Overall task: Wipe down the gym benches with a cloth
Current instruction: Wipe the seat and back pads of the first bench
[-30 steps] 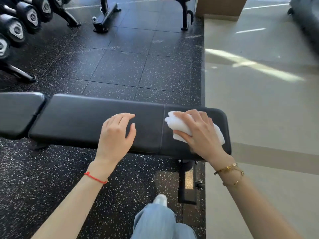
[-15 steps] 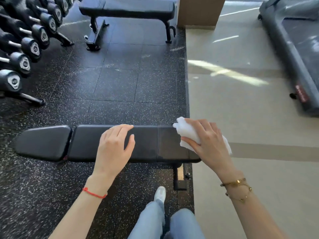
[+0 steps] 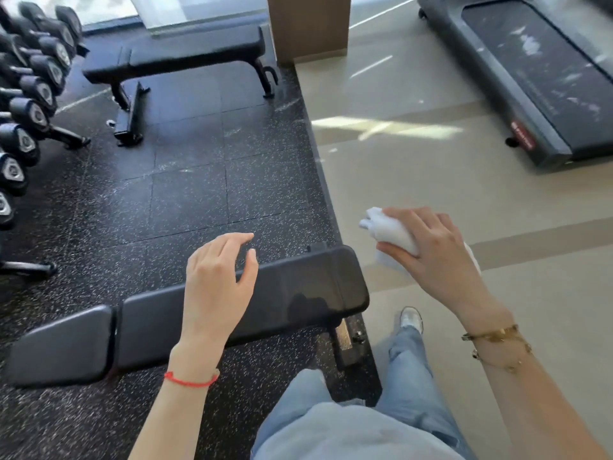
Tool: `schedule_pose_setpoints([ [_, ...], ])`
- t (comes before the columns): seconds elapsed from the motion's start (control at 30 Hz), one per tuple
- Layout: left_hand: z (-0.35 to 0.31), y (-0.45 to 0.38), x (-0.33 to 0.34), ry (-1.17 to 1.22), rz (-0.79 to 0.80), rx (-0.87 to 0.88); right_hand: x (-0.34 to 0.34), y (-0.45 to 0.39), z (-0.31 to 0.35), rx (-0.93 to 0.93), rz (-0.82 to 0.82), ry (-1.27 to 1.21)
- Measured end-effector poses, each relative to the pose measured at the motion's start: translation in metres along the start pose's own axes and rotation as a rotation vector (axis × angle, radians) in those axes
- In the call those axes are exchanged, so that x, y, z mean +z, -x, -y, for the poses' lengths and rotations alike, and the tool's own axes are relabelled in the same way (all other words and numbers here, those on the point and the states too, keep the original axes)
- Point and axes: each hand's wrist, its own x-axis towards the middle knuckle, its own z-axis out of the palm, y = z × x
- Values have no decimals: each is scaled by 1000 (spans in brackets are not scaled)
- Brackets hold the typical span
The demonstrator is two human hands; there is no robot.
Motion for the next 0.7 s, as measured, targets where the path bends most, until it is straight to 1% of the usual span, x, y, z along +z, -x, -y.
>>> schedule_pose_setpoints([
  [0.2,-81,-57,67,5,-24,-20,-37,-47,-97,12,-26,-55],
  [0.47,-214,-152,147,91,-48,-77,-102,-136,-229,-51,63,-58],
  [0.57,-246,-183,165,108,-55,-85,-115,-171,-262,-75,72,-58],
  [0.7,-264,-221,183,99,-61,-112,-119,-215,-287,-90,75,-93],
])
